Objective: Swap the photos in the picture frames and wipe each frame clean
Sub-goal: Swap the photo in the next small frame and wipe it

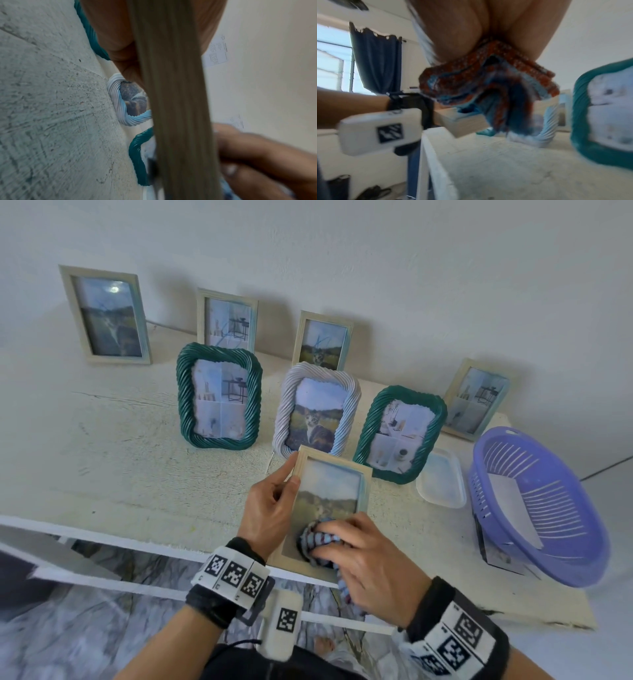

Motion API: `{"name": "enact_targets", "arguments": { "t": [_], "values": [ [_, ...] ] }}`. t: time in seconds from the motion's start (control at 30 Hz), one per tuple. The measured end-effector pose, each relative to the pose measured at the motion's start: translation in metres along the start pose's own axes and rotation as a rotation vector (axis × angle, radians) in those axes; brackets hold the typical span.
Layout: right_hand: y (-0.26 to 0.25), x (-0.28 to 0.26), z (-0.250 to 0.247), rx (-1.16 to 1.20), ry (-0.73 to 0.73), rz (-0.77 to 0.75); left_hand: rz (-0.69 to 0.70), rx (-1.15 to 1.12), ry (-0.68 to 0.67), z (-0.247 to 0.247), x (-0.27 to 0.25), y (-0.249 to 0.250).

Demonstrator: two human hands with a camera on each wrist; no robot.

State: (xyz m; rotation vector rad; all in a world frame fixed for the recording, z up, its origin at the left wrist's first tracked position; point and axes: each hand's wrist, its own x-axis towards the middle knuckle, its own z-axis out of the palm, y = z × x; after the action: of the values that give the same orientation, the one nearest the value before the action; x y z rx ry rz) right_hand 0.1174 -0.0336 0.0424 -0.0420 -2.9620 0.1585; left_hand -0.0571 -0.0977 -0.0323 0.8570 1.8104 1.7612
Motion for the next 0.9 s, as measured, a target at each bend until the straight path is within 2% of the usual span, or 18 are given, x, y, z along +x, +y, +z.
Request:
{"name": "enact_targets", "arguments": {
  "t": [0.07, 0.13, 0.2, 0.33, 0.4, 0.57, 0.77, 0.83, 0.9],
  "values": [
    [0.017, -0.002, 0.001, -0.053, -0.033, 0.067, -0.021, -0.008, -0.006, 0.000, 0.003, 0.000],
    [0.037, 0.003, 0.006, -0.083, -0.088, 0.206, -0.037, -0.062, -0.065, 0.001, 0.004, 0.001],
    [0.051, 0.011, 0.009, -0.143, -0.108, 0.276, -0.069, -0.118, -0.102, 0.003, 0.005, -0.001],
    [0.040, 0.019, -0.003, -0.129, 0.024, 0.225, -0.083, -0.167, -0.106, 0.005, 0.001, 0.002],
    [0.023, 0.009, -0.002, -0.096, 0.036, 0.166, -0.065, -0.137, -0.089, 0.004, 0.002, 0.000],
    [0.002, -0.017, 0.016, 0.251, -0.136, 0.250, -0.040, -0.042, -0.029, -0.001, 0.001, -0.001],
    [0.017, -0.027, -0.012, 0.716, -0.049, 0.437, 0.009, 0.028, 0.008, 0.004, 0.001, 0.005],
    [0.032, -0.036, -0.025, 0.761, -0.009, 0.508, -0.006, 0.024, 0.012, 0.001, 0.006, 0.002],
    [0.056, -0.046, -0.032, 0.629, -0.034, 0.624, -0.021, 0.039, 0.010, -0.002, 0.009, -0.002]
  ]
}}
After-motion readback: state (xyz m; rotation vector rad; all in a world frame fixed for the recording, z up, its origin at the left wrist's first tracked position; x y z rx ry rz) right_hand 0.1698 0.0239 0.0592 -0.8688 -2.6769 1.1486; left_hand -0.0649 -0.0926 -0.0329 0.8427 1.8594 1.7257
